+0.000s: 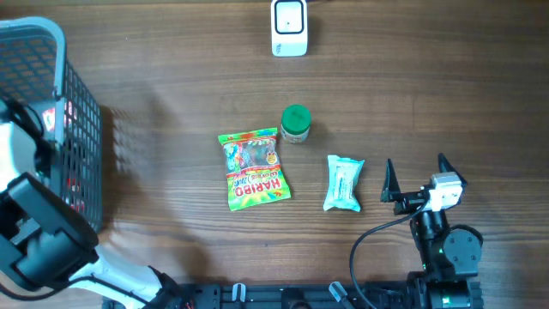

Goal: Scan the item barcode
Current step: 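Reach into the basket with the left gripper and grasp the red Nescafé stick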

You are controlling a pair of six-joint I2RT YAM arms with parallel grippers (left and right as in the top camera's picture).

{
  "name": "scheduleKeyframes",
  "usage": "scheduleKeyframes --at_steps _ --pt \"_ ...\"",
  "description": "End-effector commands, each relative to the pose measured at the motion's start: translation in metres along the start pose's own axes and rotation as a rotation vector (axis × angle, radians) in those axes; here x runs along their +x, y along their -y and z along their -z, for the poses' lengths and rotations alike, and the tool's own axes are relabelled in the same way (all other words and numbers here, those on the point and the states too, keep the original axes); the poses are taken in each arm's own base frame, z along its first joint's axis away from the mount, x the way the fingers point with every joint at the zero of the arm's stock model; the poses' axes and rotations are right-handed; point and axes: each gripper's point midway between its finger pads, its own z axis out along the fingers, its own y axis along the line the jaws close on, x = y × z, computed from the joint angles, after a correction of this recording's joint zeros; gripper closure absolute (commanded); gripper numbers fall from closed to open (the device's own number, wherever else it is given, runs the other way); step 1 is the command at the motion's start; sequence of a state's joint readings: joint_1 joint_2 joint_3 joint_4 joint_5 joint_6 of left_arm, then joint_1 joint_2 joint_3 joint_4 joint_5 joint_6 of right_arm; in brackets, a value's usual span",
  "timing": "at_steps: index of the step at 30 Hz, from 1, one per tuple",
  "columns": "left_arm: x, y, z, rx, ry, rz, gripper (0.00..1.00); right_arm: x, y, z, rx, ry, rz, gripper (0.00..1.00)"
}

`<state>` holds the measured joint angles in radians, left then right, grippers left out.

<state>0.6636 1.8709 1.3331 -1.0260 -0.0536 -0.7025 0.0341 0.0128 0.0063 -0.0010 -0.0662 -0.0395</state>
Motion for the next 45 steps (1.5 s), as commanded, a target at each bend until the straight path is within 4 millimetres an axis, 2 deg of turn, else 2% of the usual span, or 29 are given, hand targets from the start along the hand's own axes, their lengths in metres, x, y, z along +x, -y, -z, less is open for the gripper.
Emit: scheduleKeyframes --at_steps 1,5,10,16,21,25,31,37,38,39,40,41,42,44,45 --pt "0.016 -0.012 -0.03 -0.039 -0.043 0.013 0.0 -0.001 0.001 0.0 0.009 0.005 0.011 0.0" --pt "0.01 -0.016 -0.031 -0.062 -0.009 0.012 0.0 -0.001 0.001 0.0 0.009 0.005 0.011 0.0" --pt "0.004 -0.012 -0.029 -0.048 0.013 0.006 0.0 -0.001 0.001 0.0 0.009 0.005 0.011 0.0" --pt "-0.013 0.001 0.007 -0.018 0.045 0.009 0.0 -0.001 0.001 0.0 0.008 0.005 0.011 0.0" --pt "-0.02 0.004 0.01 -0.015 0.075 -0.049 0.0 -0.001 0.001 0.0 0.009 0.005 0.011 0.0" --pt "-0.024 0.008 0.001 -0.009 0.086 -0.066 0.0 -0.001 0.001 0.0 0.009 0.005 0.011 0.0" --pt "-0.015 0.002 -0.036 -0.059 0.035 -0.074 0.0 -0.001 0.001 0.0 0.009 0.005 0.011 0.0" --pt "-0.012 0.0 -0.042 -0.066 0.02 -0.122 0.0 -0.001 0.001 0.0 0.009 0.005 0.011 0.0" --pt "-0.008 -0.004 -0.045 -0.074 0.011 -0.123 0.04 -0.001 0.001 0.0 0.009 0.005 0.011 0.0" --pt "0.0 -0.011 -0.053 -0.093 -0.012 -0.125 0.29 -0.001 0.001 0.0 0.009 0.005 0.011 0.0" --pt "0.009 -0.018 -0.061 -0.104 -0.034 -0.126 0.44 -0.001 0.001 0.0 0.009 0.005 0.011 0.0" --pt "0.018 -0.024 -0.069 -0.116 -0.055 -0.112 0.72 -0.001 0.001 0.0 0.009 0.005 0.011 0.0" --pt "0.03 -0.036 -0.078 -0.147 -0.079 -0.022 0.96 -0.001 0.001 0.0 0.009 0.005 0.011 0.0" --pt "0.034 -0.04 -0.08 -0.16 -0.083 0.057 0.96 -0.001 0.001 0.0 0.009 0.005 0.011 0.0" --pt "0.026 -0.035 -0.072 -0.145 -0.06 0.054 0.96 -0.001 0.001 0.0 0.009 0.005 0.011 0.0"
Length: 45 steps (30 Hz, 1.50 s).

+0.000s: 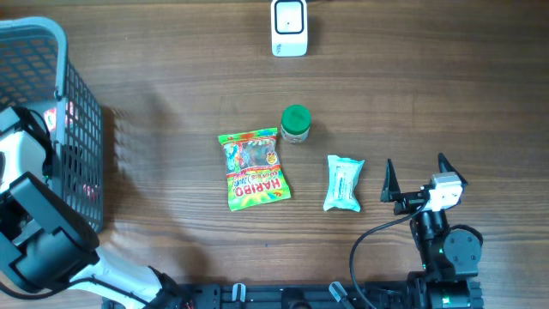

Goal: Scan the item barcode
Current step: 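Reach into the basket with the left gripper and grasp the red Nescafé stick, then lift the Nescafé stick out and lay it left of the Haribo bag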

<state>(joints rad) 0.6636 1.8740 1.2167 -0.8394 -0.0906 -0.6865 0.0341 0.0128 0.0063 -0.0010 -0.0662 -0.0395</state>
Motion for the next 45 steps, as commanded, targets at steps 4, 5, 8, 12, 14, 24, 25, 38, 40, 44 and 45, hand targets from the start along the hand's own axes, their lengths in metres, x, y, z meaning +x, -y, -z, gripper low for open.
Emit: scheduleKeyframes --at_steps 4,5,8,12,14,24,25,38,40,44,45 --pt "-0.03 0.0 0.051 -0.057 0.066 0.082 0.96 -0.001 0.001 0.0 0.009 0.005 0.011 0.0" --pt "-0.047 0.012 0.085 0.009 0.127 0.094 0.96 -0.001 0.001 0.0 0.009 0.005 0.011 0.0" --pt "-0.077 0.045 0.192 0.271 0.275 0.116 0.96 -0.001 0.001 0.0 0.009 0.005 0.011 0.0" --pt "-0.055 0.07 0.277 0.604 0.279 0.062 0.96 -0.001 0.001 0.0 0.009 0.005 0.011 0.0" --pt "-0.025 0.09 0.303 0.779 0.172 -0.017 0.96 -0.001 0.001 0.0 0.009 0.005 0.011 0.0" --pt "0.188 0.159 0.322 0.887 0.0 -0.851 0.96 -0.001 0.001 0.0 0.009 0.005 0.011 0.0" --pt "0.197 0.157 0.31 0.809 0.031 -0.877 0.96 -0.001 0.001 0.0 0.009 0.005 0.011 0.0" --pt "0.25 0.082 0.058 0.249 0.099 -0.889 0.96 -0.001 0.001 0.0 0.009 0.005 0.011 0.0" --pt "0.25 0.083 0.054 0.261 0.106 -0.888 0.96 -0.001 0.001 0.0 0.009 0.005 0.011 0.0" --pt "0.25 0.096 0.058 0.312 0.129 -0.878 0.96 -0.001 0.001 0.0 0.009 0.005 0.011 0.0" --pt "0.25 0.1 0.059 0.33 0.137 -0.875 0.96 -0.001 0.001 0.0 0.009 0.005 0.011 0.0"
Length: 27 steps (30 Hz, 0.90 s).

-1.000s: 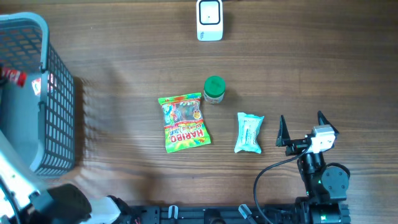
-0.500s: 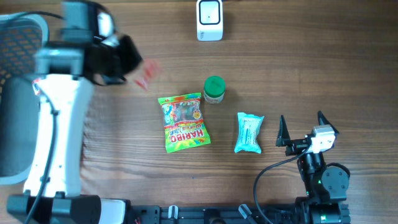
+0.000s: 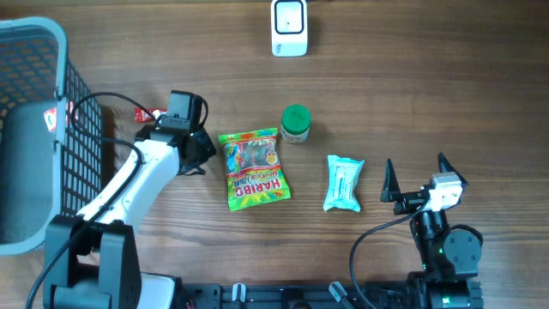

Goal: Scan the item barcode
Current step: 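Lift the Nescafé stick out and lay it left of the Haribo bag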

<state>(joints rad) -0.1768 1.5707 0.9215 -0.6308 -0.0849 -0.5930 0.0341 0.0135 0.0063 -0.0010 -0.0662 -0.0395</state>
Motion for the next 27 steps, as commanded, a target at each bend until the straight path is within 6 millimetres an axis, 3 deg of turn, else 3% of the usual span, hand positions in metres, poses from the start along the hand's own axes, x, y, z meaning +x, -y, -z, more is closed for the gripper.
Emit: scheduleKeyframes --at_steps 1,5,8,11,13,17,19,23,27 --pt "-0.011 0.006 0.003 0.022 0.056 0.021 0.96 -0.001 0.001 0.0 0.009 0.006 0.011 0.0" --pt "-0.034 0.023 0.006 0.095 0.148 0.032 0.96 -0.001 0.001 0.0 0.009 0.006 0.011 0.0" --pt "-0.041 0.028 0.008 0.116 0.175 0.022 0.96 -0.001 0.001 0.0 0.009 0.006 0.011 0.0" --pt "-0.034 0.036 0.008 0.149 0.151 -0.152 0.96 -0.001 0.001 0.0 0.009 0.006 0.011 0.0" --pt "-0.01 0.063 0.013 0.318 0.058 -0.345 0.96 -0.001 0.001 0.0 0.009 0.006 0.011 0.0" --pt "-0.012 0.066 0.019 0.338 0.065 -0.36 0.96 -0.001 0.001 0.0 0.009 0.006 0.011 0.0" --pt "-0.022 0.071 0.04 0.351 0.102 -0.361 0.96 -0.001 0.001 0.0 0.009 0.006 0.011 0.0" --pt "-0.072 0.073 0.125 0.332 0.34 -0.338 0.96 -0.001 0.001 0.0 0.009 0.006 0.011 0.0" --pt "-0.101 0.064 0.216 0.355 0.595 -0.292 0.96 -0.001 0.001 0.0 0.009 0.006 0.011 0.0"
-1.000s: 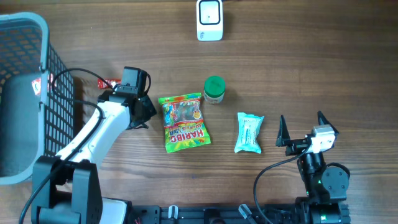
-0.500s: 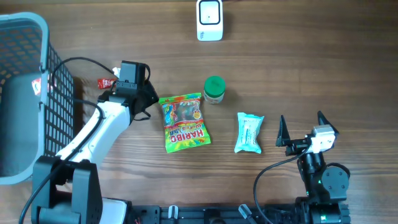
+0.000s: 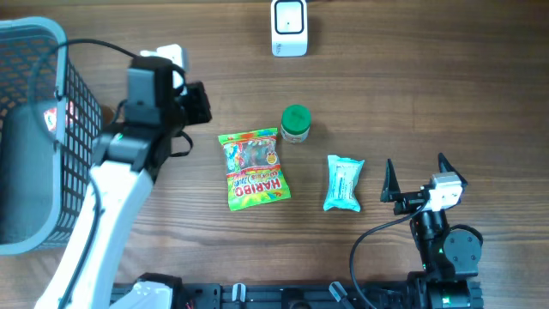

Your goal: Scan the item barcode

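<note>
A white barcode scanner stands at the far edge of the table. Three items lie mid-table: a Haribo gummy bag, a green-lidded jar and a pale blue packet. My left arm is raised over the table; its gripper hangs left of the jar and up-left of the Haribo bag, and seen from above its jaws are hidden. My right gripper rests open to the right of the blue packet, holding nothing.
A grey wire basket takes up the left edge, with my left arm's lower links beside it. The right arm's base sits at the near right edge. A black cable loops over the left arm.
My left gripper has moved from just left of the Haribo bag toward the far side and sits higher, nearer the camera. The items, the scanner and the right arm are unchanged.
At the two oldest moments my left arm was folded at the far left by the basket, away from the items. Then it reached out with its gripper low beside the Haribo bag's left edge. Now it is raised further back. No item has shifted.
</note>
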You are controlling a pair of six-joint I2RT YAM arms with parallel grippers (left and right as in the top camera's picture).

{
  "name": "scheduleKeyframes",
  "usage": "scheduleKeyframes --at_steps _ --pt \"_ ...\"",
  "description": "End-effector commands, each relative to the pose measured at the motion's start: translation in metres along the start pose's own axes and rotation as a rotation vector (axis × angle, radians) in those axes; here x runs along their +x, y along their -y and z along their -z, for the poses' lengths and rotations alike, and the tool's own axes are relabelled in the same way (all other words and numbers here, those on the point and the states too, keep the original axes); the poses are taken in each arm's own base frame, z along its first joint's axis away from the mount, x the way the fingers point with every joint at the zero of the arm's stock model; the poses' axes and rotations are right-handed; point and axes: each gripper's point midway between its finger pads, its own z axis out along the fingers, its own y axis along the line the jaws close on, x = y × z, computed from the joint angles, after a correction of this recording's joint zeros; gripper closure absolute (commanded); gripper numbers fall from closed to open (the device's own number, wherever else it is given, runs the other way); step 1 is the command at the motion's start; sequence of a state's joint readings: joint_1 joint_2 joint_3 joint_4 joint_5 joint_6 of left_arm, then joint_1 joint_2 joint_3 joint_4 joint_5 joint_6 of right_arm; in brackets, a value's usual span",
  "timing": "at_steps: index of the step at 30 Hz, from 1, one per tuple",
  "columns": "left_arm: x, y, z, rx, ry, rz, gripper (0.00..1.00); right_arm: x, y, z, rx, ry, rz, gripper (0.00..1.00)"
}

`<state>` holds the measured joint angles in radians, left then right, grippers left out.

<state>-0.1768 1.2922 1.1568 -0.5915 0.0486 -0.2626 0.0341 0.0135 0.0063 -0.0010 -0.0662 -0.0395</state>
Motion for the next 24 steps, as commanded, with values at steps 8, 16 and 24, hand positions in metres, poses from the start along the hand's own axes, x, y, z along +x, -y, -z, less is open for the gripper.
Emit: scheduleKeyframes --at_steps 8,16,24 --pt "-0.098 -0.055 0.153 -0.234 0.617 0.316 0.16 -0.001 0.001 0.0 0.009 0.006 0.011 0.0" --pt "-0.121 -0.183 0.198 -0.478 0.721 0.673 0.0 -0.001 0.001 0.0 0.009 0.006 0.011 0.0" --pt "-0.078 -0.329 0.097 -0.426 0.415 0.896 0.0 -0.001 0.001 0.0 0.009 0.006 0.011 0.0"
